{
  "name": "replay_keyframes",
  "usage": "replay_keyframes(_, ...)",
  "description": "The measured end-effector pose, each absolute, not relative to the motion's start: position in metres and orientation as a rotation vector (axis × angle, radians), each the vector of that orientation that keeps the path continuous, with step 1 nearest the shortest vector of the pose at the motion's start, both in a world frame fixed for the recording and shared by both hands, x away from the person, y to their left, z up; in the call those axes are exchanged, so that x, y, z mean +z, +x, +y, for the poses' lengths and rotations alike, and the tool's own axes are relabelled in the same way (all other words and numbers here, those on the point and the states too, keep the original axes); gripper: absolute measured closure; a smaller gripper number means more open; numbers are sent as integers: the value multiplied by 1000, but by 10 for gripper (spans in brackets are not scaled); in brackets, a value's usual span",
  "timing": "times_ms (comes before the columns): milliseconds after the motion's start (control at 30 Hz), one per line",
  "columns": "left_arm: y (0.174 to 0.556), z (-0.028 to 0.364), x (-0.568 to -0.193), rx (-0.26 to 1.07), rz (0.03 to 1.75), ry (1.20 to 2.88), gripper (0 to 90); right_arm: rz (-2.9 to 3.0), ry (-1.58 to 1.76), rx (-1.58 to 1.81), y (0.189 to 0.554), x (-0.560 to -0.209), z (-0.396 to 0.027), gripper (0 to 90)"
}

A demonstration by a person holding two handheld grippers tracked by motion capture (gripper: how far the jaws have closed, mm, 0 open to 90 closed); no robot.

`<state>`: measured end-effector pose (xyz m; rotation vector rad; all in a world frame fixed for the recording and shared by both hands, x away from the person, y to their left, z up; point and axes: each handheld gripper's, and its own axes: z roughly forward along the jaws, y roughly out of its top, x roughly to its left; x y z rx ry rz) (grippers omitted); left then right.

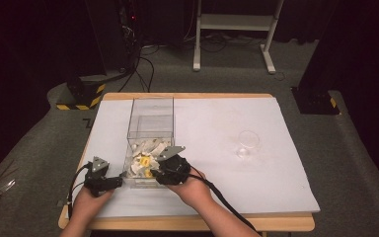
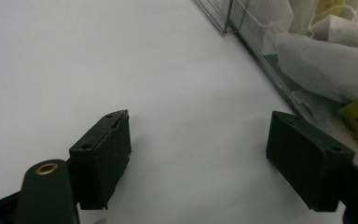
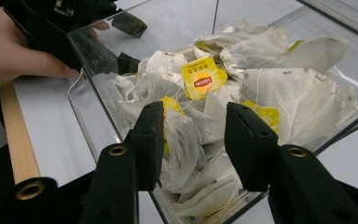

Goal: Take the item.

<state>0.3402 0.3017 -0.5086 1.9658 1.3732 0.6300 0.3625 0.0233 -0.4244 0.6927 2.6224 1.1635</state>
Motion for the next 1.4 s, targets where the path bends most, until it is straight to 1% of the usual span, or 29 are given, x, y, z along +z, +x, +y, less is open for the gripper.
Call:
replay_keyframes(167,340,302,-509,630,1374,1966,220,2639,678,1140,364,-426,25,629)
replay_keyframes(467,340,302,-509,630,1373,1965,219,2675,666,1088,368,-428,29,644)
replay_keyframes(767,340,302,-509,629,1374,1965,219,2712,644,1061,369,-429,31,684)
replay_keyframes(1167,340,301,-509,625,1379,1959,220,2788,661,1029,375,-427,33,694)
replay_keyframes(1400,340,301,-509,624,1379,1959,219,2831,696,1024,377,-426,33,743)
